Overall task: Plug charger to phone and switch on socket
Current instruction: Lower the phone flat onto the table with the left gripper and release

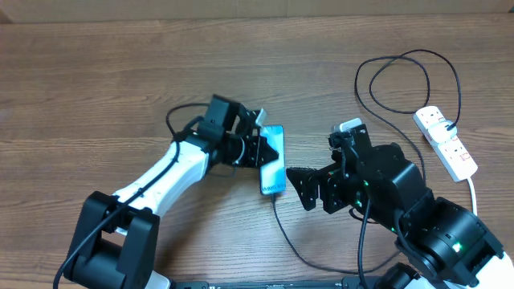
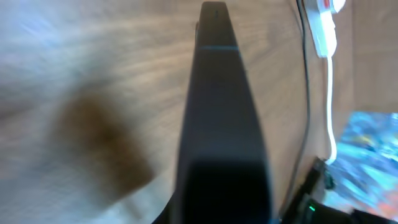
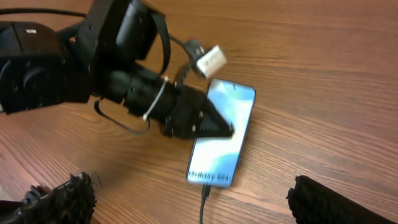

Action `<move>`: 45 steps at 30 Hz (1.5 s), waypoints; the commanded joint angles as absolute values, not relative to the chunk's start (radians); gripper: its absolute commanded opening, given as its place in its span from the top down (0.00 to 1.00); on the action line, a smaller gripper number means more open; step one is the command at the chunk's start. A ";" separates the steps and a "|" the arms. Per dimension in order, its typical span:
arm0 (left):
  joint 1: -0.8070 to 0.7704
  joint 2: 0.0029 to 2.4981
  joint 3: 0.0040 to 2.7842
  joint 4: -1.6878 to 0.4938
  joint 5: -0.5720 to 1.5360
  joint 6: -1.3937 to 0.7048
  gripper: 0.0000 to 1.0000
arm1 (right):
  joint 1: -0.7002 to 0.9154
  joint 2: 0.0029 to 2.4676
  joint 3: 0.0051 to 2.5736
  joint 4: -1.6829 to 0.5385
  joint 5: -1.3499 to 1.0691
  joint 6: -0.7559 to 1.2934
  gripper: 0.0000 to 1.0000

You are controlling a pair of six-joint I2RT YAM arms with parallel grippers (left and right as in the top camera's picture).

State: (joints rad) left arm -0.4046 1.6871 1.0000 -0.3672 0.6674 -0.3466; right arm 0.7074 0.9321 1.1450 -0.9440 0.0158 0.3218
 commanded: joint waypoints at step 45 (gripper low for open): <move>-0.216 1.975 1.030 -0.547 0.523 -0.060 0.50 | 0.489 1.177 1.172 -0.959 0.164 0.785 0.00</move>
State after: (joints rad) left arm -0.2531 1.9411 1.0481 -0.5365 0.7418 -0.0925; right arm 0.5812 1.2255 1.1450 -0.9417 0.0822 0.6754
